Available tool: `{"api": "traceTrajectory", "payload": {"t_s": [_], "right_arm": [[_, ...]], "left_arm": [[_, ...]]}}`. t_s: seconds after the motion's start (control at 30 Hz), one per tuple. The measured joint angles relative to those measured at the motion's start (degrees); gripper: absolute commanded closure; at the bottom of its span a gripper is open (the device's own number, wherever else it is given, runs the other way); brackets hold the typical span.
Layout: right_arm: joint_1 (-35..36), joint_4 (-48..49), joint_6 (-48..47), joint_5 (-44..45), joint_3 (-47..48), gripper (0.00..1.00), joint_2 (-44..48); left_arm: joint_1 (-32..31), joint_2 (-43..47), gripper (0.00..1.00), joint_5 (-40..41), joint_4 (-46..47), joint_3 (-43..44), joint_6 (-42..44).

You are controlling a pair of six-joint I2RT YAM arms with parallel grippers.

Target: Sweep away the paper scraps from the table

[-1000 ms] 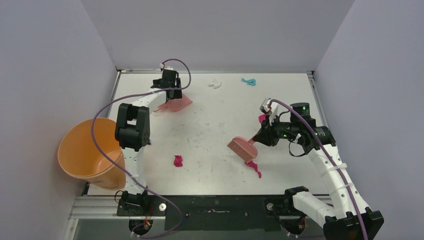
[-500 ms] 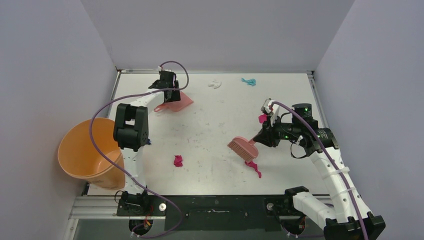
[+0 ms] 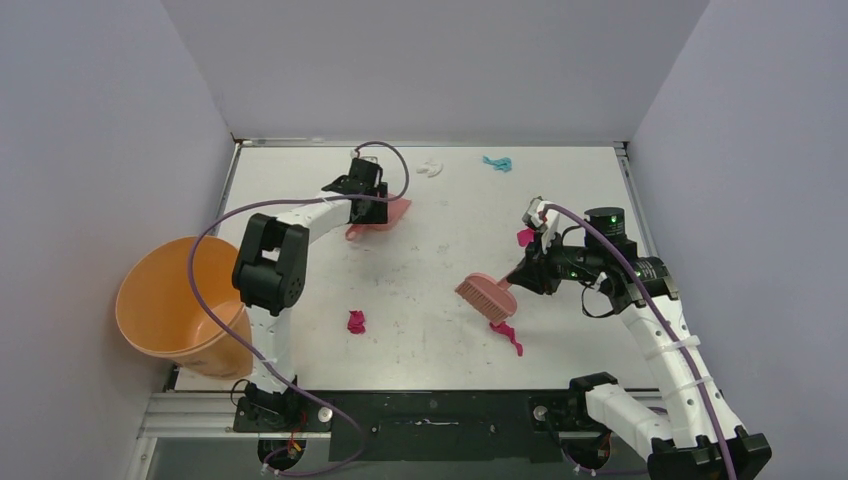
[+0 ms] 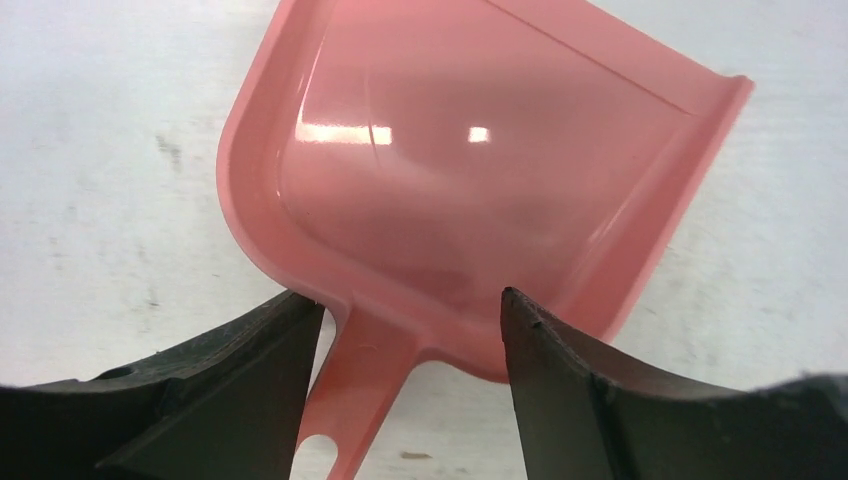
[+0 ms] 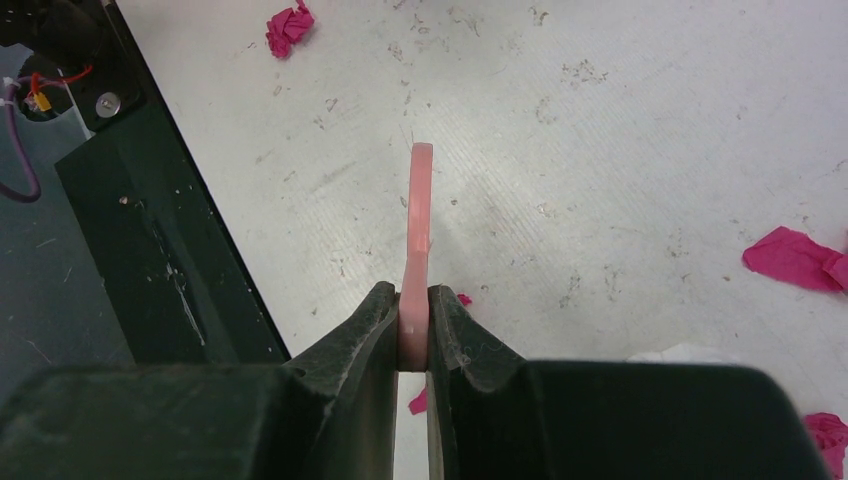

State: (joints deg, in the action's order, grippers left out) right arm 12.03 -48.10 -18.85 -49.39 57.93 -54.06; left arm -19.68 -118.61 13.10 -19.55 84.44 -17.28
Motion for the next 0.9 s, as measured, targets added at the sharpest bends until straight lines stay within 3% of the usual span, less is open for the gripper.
{"api": "traceTrajectory", "payload": {"t_s": [0.47,0.7,0.9], "right_arm": [[-0.1,-2.4,-1.9,0.7,0.0,0.95,1.2],[-0.5,-3.4,-2.6,1.8,0.0,0.95,1.2],[-1.5,-0.7,0.0,4.0,-0.4,0.95,1.5]], "left_arm": [[-13.5,10.2,0.35,-6.1,-3.7,-6.9,0.1],[-14.8,18.8,0.34,-3.1,-5.1,-10.2,2.9],[-14.8,19.7,0.35,-2.9,-5.0,-12.7,7.8]]}}
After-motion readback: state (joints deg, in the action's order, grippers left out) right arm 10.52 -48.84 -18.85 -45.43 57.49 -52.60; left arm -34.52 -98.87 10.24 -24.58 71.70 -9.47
